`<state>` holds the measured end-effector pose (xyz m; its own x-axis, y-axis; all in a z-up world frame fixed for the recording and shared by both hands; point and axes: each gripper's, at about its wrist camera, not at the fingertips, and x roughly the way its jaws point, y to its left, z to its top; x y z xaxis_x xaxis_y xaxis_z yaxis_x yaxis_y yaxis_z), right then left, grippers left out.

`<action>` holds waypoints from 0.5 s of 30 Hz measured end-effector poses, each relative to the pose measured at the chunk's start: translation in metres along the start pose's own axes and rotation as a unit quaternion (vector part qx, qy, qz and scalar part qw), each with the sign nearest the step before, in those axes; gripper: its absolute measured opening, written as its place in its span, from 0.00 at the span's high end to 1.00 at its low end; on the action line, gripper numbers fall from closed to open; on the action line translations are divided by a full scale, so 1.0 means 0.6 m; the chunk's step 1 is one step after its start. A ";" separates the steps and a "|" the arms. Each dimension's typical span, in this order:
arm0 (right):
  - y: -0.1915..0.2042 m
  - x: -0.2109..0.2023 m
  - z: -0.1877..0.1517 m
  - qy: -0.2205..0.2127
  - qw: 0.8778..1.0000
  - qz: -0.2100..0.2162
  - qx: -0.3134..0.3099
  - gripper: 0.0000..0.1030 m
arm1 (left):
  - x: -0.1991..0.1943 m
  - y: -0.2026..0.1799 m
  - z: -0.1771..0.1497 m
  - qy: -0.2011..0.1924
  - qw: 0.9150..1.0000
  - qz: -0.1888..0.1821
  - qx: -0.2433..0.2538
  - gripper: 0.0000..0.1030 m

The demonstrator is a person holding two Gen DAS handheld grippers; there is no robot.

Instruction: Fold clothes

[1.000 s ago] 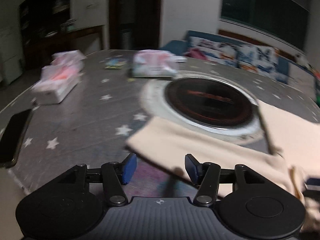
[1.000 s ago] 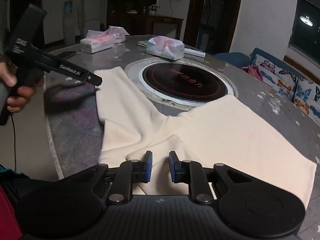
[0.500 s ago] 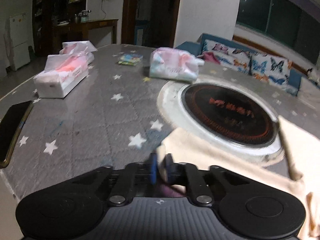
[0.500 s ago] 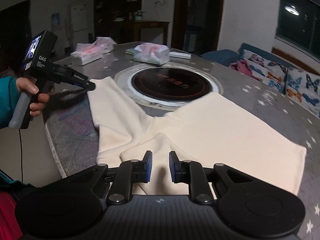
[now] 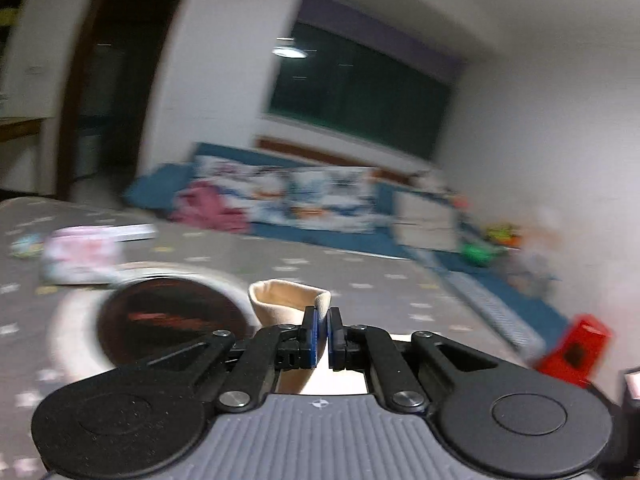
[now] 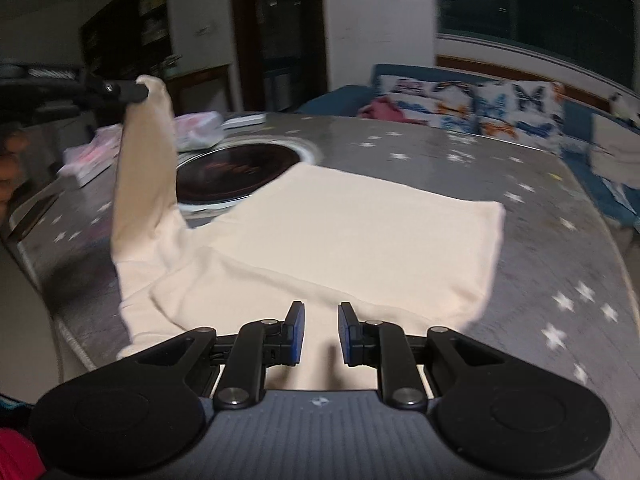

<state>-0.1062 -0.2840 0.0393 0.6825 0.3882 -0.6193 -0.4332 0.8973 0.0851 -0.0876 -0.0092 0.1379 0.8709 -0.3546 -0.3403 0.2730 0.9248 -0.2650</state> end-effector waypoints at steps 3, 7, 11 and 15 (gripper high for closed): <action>-0.021 -0.018 -0.011 -0.007 1.000 -0.018 0.025 0.83 | 0.017 -0.060 -0.013 0.011 0.998 -0.064 0.025 0.95; -0.050 -0.038 -0.024 -0.011 0.997 -0.038 0.061 0.83 | 0.050 -0.122 -0.051 0.051 0.989 -0.137 0.035 0.95; -0.067 -0.049 -0.035 -0.010 0.995 -0.055 0.083 0.83 | 0.083 -0.156 -0.101 0.097 0.978 -0.175 0.056 0.91; -0.071 -0.054 -0.038 -0.011 0.994 -0.061 0.091 0.83 | 0.106 -0.169 -0.140 0.136 0.972 -0.174 0.074 0.79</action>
<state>-0.1233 -0.3395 0.0382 0.7366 0.2774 -0.6168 -0.2346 0.9602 0.1517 -0.0942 -0.1370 0.0672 0.5799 -0.6544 -0.4852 0.6056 0.7447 -0.2806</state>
